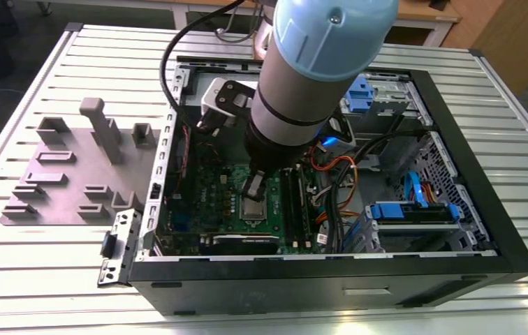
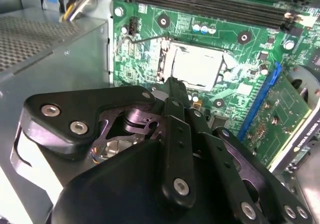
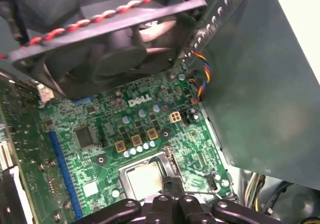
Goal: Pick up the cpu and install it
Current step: 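Close the cpu cover, then install the first cpu locking lever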
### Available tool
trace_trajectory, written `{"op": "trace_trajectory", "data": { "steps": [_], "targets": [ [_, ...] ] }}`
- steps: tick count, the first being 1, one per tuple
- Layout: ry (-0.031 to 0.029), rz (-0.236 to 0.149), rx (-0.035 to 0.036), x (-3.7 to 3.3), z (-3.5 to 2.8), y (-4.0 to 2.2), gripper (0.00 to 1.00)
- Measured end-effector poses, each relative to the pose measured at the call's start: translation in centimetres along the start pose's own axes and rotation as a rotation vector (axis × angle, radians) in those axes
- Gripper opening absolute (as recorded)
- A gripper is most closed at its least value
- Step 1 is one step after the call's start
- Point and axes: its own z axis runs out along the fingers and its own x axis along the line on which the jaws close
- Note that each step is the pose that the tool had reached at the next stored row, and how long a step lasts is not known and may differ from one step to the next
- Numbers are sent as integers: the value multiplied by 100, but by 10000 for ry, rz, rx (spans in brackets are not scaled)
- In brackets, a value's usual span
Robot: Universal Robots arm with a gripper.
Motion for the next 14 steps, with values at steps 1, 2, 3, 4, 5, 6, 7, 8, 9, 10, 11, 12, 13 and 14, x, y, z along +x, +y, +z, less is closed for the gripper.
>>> {"op": "trace_trajectory", "data": {
  "steps": [1,2,3,4,5,6,7,8,9,10,11,12,13,14],
  "targets": [
    [5,-28,-4,8,1,8,11],
    [9,-54,-6,15,3,17,11],
    [10,-75,-5,22,4,24,11],
    [12,-86,-5,23,4,26,11],
    [13,-91,-6,23,4,26,11],
    [14,-92,-6,23,4,26,11],
    [16,-109,-9,24,4,27,11],
    [20,-127,-12,24,4,27,11],
    [20,-128,-12,24,4,27,11],
    [19,-129,-12,24,4,27,11],
    [20,-129,-12,24,4,27,11],
    [20,-131,-12,24,4,26,11],
    [20,-130,-12,24,4,27,11],
    [21,-131,-12,24,4,27,11]
  ]
}}
